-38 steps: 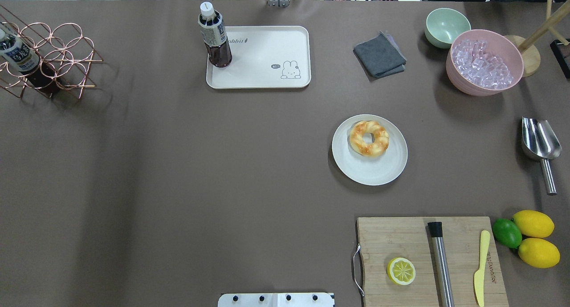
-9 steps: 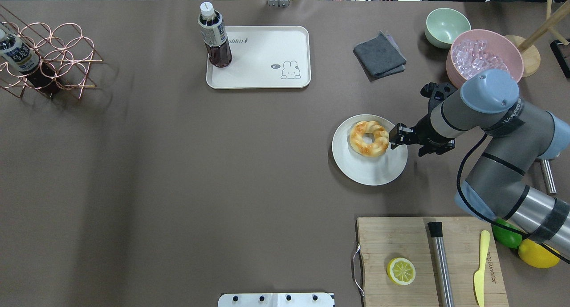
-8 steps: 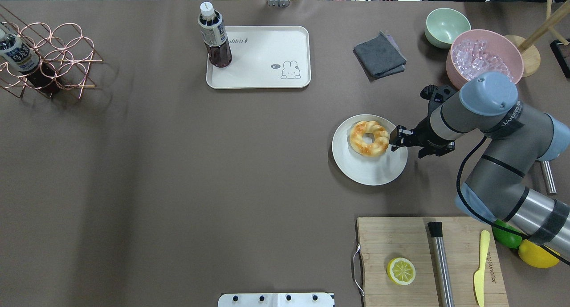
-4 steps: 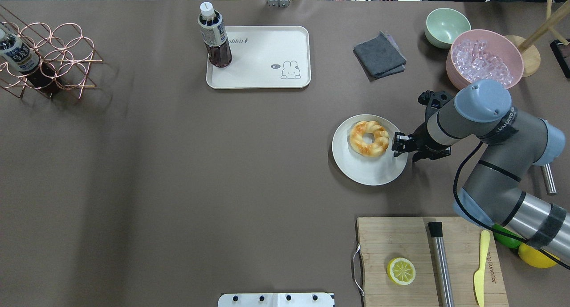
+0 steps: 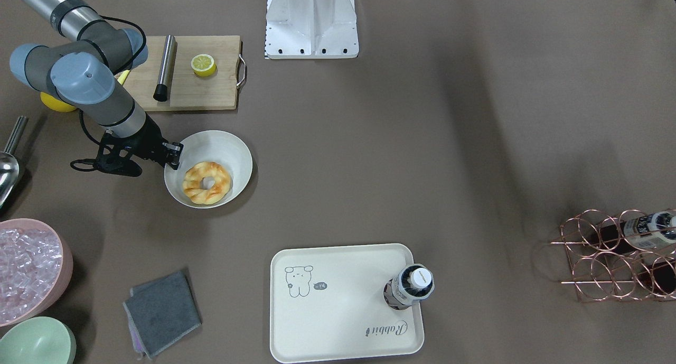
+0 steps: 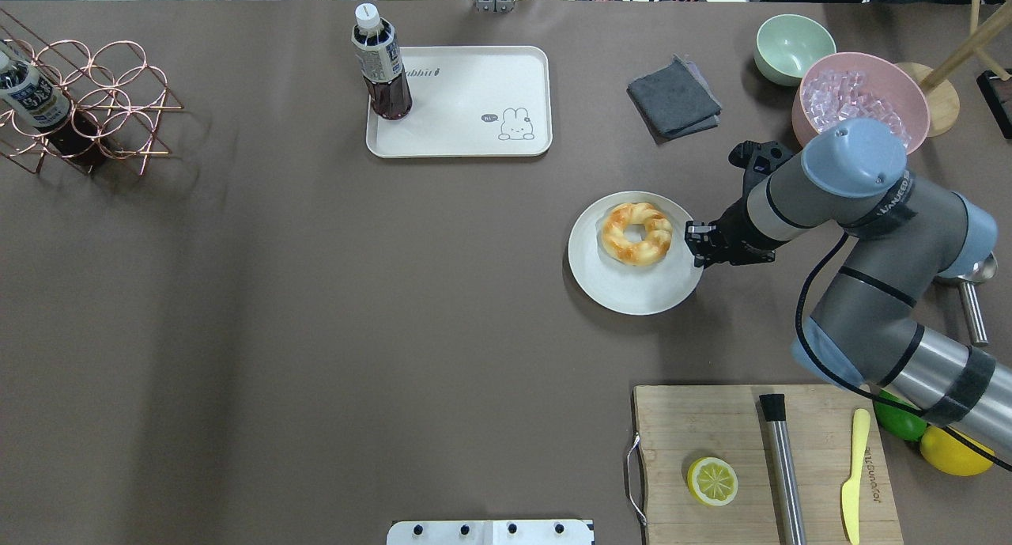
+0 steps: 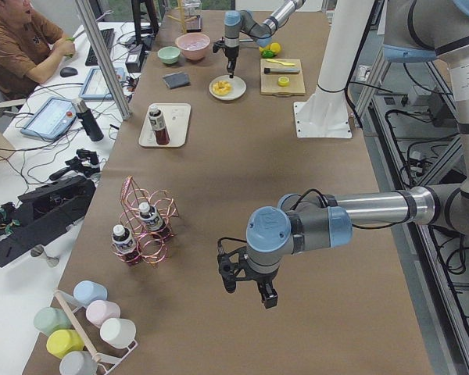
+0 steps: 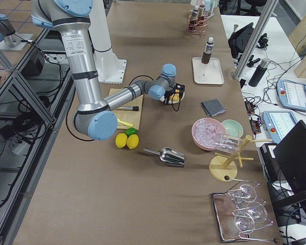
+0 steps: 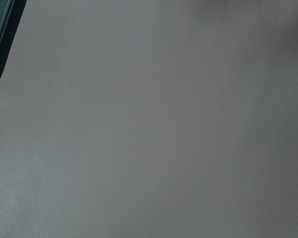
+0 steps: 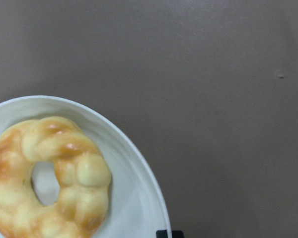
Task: Place donut on tray
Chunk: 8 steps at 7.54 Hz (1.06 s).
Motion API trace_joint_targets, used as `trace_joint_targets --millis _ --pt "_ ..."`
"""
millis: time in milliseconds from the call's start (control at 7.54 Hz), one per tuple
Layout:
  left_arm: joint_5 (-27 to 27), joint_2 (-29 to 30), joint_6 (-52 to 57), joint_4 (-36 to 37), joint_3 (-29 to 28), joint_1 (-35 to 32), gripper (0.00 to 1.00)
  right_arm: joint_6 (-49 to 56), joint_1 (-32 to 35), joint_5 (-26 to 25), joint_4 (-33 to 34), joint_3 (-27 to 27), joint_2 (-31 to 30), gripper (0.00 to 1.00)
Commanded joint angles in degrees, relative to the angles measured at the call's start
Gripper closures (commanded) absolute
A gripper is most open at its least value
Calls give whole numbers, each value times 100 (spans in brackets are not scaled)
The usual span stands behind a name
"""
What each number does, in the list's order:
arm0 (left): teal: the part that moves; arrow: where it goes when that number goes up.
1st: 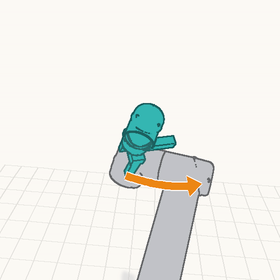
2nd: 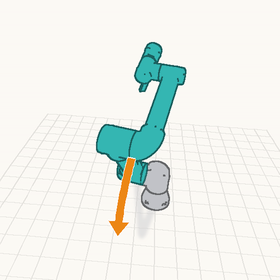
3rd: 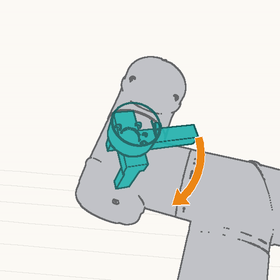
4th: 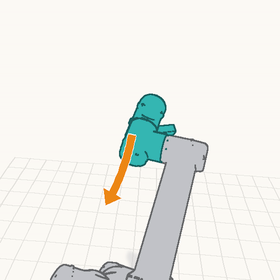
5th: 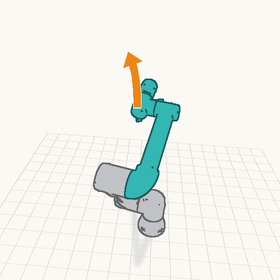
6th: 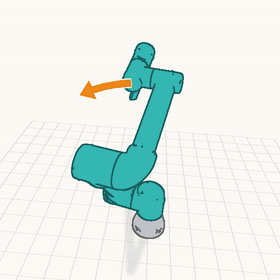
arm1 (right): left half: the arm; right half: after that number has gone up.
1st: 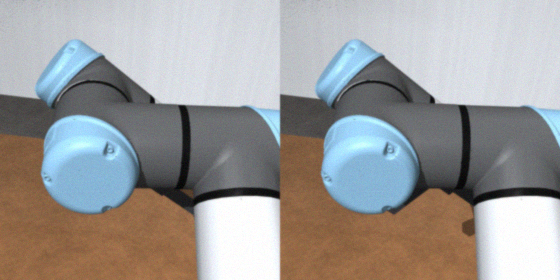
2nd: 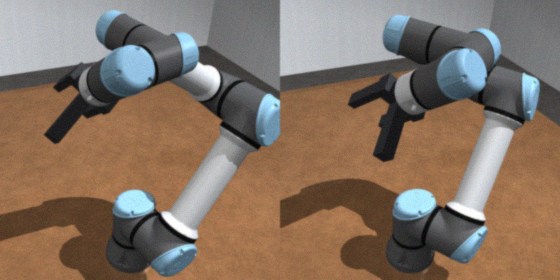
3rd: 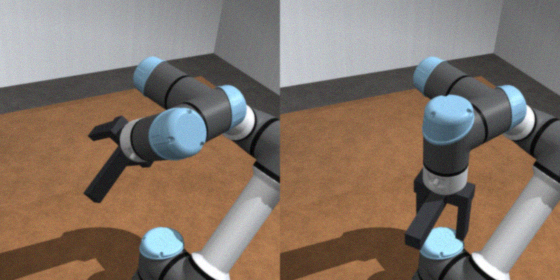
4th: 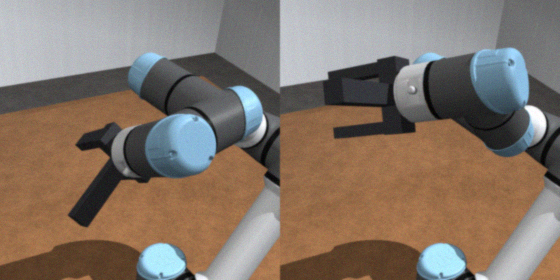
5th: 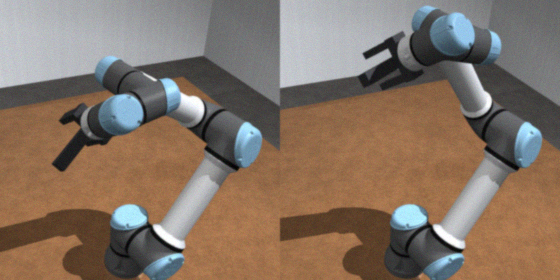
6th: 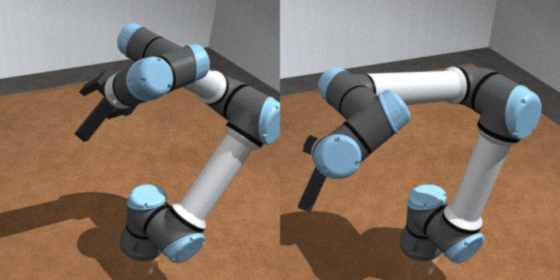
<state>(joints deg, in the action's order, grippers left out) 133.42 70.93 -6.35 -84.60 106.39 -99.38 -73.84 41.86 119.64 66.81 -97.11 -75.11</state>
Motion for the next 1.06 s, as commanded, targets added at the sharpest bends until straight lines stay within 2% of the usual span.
trace_joint_targets --millis 0,133,265,531,796,929 --pt "0 -9 2 5 92 -3 2 -802 261 341 16 8 687 100" --pt "0 -18 -7 13 145 -3 2 -1103 323 341 25 104 995 100" --pt "0 -9 -7 13 163 -3 2 -1324 445 350 25 514 1486 100" --pt "0 -35 -7 13 198 -11 2 -1720 508 341 25 1934 2767 100" --pt "-9 -53 -7 13 277 -20 2 -1774 482 280 16 2860 3447 100" --pt "-9 -53 -7 13 286 -20 2 -1844 368 88 -1 3456 3860 100"
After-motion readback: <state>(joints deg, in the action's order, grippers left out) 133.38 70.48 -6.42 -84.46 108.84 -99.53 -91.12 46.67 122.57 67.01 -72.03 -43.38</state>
